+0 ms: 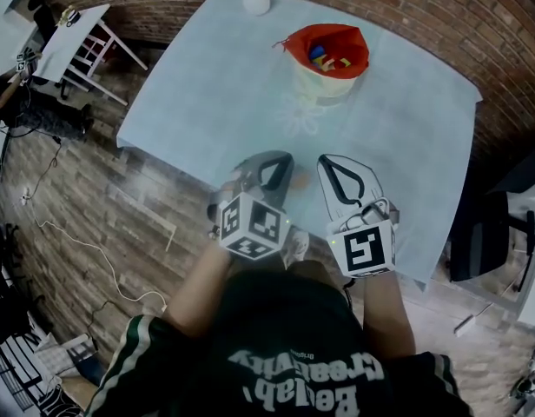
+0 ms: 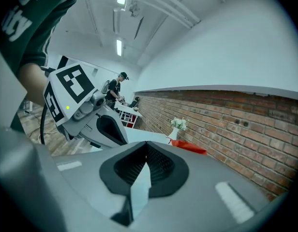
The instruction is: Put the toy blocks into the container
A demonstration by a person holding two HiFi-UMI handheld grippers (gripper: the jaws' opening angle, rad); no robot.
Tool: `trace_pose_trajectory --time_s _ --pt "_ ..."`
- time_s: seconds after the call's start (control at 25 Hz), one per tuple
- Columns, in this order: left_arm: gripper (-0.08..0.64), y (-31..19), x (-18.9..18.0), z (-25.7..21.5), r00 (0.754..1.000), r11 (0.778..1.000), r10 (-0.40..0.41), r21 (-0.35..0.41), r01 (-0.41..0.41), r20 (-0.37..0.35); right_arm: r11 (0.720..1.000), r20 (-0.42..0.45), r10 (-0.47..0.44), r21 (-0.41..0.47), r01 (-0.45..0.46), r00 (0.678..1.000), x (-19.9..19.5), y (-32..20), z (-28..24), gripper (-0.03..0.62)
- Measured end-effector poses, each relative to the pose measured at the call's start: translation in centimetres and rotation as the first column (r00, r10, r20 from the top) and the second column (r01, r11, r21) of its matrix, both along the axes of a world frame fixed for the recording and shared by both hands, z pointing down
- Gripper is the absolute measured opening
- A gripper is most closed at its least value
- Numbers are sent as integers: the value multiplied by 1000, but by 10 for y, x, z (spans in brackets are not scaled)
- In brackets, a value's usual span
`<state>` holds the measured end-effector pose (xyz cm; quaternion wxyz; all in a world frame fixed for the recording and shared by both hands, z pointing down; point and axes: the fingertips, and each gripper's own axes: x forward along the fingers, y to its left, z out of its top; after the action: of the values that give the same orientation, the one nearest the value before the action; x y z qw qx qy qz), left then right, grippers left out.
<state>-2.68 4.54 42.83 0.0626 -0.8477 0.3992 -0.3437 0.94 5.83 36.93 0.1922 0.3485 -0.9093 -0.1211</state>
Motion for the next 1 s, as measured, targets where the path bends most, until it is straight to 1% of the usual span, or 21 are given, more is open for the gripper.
trace_pose_trajectory --time_s 0.08,0.2,0.28,0.36,0.52,0.8,1.0 --pt "5 2 1 5 1000 1000 8 -16 -8 -2 1000 0 1 -1 -1 1000 0 1 1 6" --pt "6 8 8 21 999 997 38 -71 -38 -2 1000 -3 7 -4 -7 1000 1 2 3 6" --pt "54 12 12 35 998 991 57 -119 -57 -6 1000 -4 13 -8 -13 1000 2 2 5 6" --pt "88 15 16 49 998 984 66 -165 -68 -16 1000 -1 23 -10 -23 1000 5 2 6 6" --pt "121 14 21 82 997 969 72 -236 -72 -8 999 0 35 -14 -35 999 9 1 8 5" --pt "154 15 24 145 996 928 78 -368 -58 39 998 -16 57 -36 -57 998 17 -1 18 6" --pt "178 14 30 173 995 900 87 -432 -56 52 995 -25 84 -58 -86 996 29 -3 26 6"
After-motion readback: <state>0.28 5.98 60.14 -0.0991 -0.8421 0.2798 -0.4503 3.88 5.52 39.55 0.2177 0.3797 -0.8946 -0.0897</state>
